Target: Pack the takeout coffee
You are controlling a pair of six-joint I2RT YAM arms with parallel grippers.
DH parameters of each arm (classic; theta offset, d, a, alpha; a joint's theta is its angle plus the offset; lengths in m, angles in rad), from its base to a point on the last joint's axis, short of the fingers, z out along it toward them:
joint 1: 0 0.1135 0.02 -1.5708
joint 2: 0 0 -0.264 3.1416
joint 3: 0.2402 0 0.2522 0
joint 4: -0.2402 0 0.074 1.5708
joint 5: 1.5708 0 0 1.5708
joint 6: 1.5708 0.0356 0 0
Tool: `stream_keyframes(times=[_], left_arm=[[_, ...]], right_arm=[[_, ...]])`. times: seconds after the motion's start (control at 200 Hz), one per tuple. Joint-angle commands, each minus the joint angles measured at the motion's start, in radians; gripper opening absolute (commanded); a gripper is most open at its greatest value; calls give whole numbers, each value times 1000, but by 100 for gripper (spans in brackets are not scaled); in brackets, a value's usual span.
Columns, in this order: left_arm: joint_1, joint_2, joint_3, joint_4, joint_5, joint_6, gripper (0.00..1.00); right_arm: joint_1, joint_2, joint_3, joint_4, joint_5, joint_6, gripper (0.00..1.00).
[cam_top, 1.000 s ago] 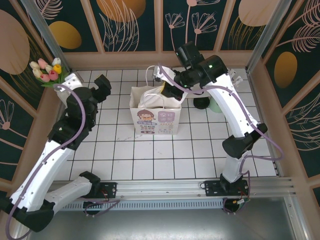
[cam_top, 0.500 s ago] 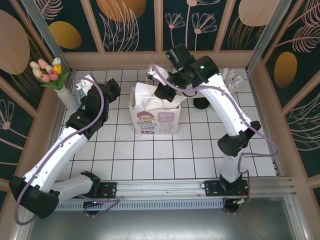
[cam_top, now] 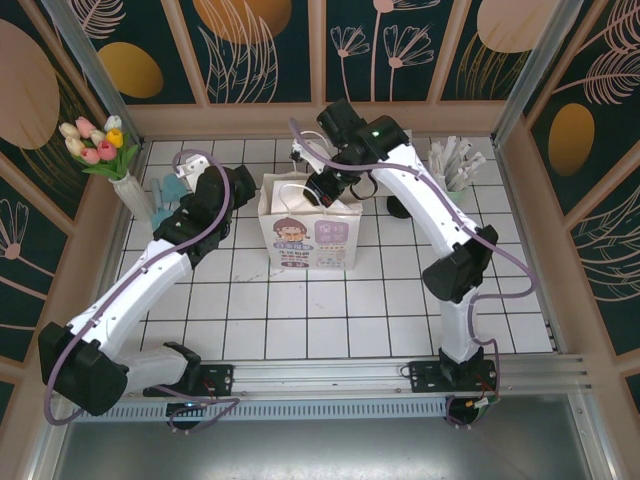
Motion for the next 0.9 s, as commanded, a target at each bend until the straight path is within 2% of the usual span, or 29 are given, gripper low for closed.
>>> stream_keyframes(times=[0.0, 0.23, 0.51, 0.726, 0.896], left_arm=[[1, -14, -24, 47, 54, -22, 99], [0, 7, -34, 55, 131, -55, 98], [1, -5, -55, 24, 144, -85, 99], [0, 1, -72, -6, 168, -151, 98], [0, -14, -75, -20, 165, -167, 99]], right_arm=[[-5, 29, 6, 1, -53, 49, 0], [-2, 23, -43, 36, -26, 112, 0], [6, -10, 50, 31, -119, 91, 0], [44, -23, -169, 139, 97, 50, 0], [38, 74, -90, 87, 143, 32, 2]])
